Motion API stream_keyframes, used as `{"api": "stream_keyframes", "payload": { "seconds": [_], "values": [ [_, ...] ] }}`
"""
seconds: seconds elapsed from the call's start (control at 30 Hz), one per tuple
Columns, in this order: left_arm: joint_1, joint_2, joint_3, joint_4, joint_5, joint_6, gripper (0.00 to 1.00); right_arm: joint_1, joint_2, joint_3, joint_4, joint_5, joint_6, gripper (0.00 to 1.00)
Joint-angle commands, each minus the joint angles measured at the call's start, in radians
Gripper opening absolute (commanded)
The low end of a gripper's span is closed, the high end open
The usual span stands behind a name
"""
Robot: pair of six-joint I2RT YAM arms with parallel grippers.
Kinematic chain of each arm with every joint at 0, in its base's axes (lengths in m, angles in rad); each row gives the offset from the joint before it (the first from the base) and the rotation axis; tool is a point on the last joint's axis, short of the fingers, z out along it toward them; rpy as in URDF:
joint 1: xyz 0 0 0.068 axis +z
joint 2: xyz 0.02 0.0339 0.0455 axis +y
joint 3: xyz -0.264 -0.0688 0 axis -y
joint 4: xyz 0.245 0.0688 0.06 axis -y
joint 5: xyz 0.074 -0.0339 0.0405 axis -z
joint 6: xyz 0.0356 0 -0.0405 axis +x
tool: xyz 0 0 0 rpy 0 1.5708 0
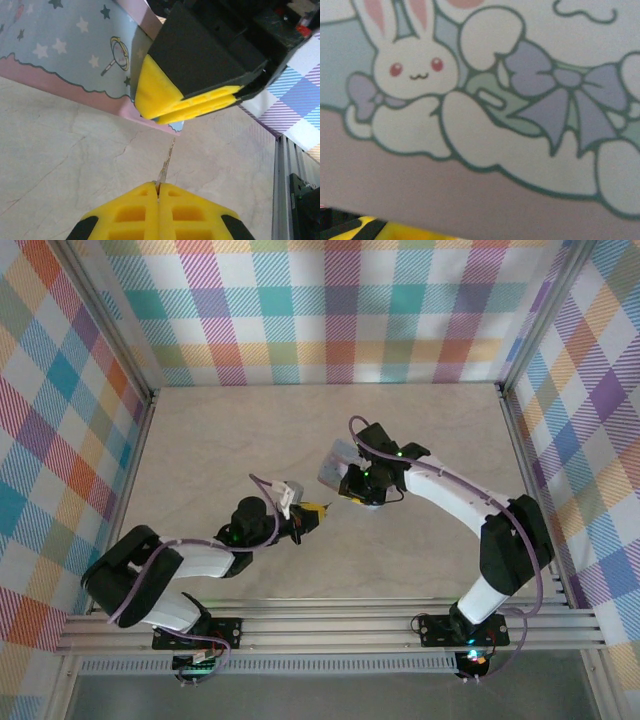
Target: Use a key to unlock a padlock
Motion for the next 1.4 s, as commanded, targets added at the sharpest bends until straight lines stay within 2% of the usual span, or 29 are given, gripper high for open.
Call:
{"api": "stream_keyframes", "payload": {
  "seconds": [0.0, 0.33, 1.37],
  "values": [
    [-0.010, 0.071, 0.030, 0.150, 0.010, -0.035, 0.00, -0.004, -0.034, -0.004, 0.010, -0.047, 0.017, 0.00],
    [-0.009, 0.244, 0.046, 0.352, 0.007, -0.142, 0.00, -0.019, -0.020, 0.007, 0.019, -0.095, 0.024, 0.00],
    [-0.038, 0.311, 0.072, 0.369, -0.011, -0.202, 0.00, -0.031, 0.000, -0.019, 0.072, -0.115, 0.042, 0.00]
  ]
}}
